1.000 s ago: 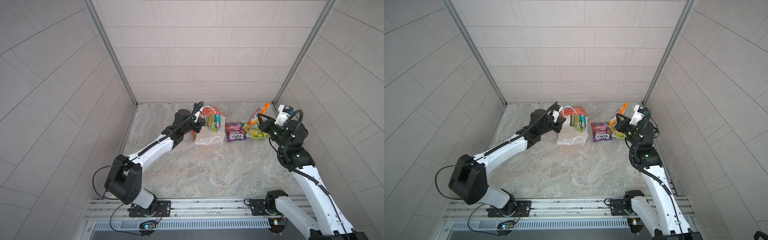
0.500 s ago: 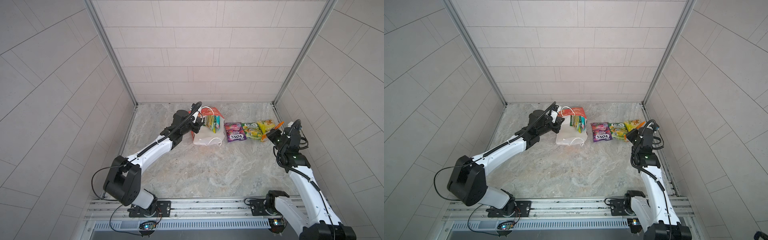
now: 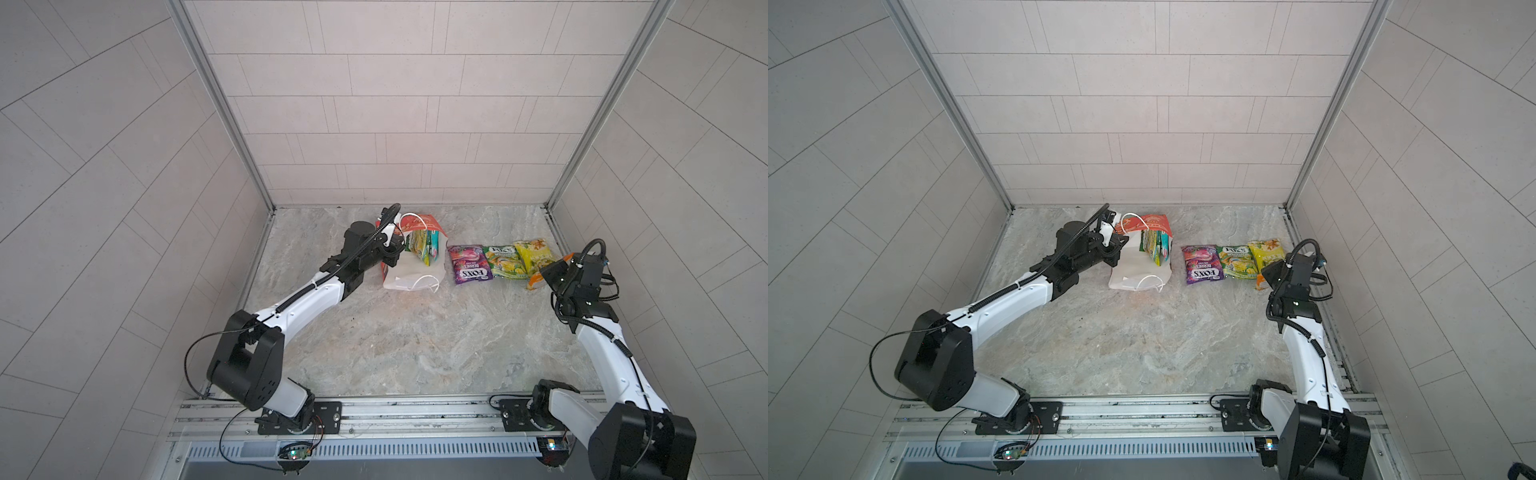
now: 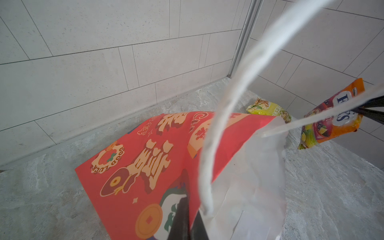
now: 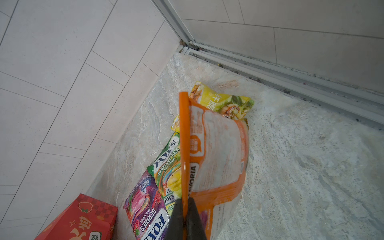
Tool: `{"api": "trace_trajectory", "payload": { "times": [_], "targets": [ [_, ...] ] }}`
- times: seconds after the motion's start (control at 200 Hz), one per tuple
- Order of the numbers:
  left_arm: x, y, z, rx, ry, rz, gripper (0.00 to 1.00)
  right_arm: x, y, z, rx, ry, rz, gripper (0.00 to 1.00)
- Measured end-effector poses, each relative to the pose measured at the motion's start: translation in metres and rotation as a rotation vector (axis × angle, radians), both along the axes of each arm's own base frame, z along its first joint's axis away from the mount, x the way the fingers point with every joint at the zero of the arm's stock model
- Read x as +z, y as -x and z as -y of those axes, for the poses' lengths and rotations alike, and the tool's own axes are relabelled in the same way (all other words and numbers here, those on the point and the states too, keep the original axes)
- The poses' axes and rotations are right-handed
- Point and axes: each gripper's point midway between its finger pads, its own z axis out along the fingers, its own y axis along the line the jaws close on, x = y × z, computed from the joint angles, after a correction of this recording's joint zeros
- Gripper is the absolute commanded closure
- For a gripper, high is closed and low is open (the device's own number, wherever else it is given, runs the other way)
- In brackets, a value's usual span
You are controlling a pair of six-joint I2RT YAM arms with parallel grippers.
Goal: Take the snacks out of the paper bag
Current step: Place the snack at the middle-right of the table.
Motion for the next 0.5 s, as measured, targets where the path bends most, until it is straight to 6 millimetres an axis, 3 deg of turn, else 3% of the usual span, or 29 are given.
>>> {"api": "trace_trajectory", "payload": {
  "times": [0.17, 0.495],
  "targets": [
    [-0.001, 0.000, 0.000, -0.005, 0.006, -0.002, 1.00, -0.044, 0.021, 0.008, -0.029, -0.053, -0.084, 1.00],
    [-0.001, -0.001, 0.002, -0.008, 0.011, 0.001, 1.00, -0.042, 0.012, 0.005, 0.007, -0.066, -0.047, 1.00]
  ]
}}
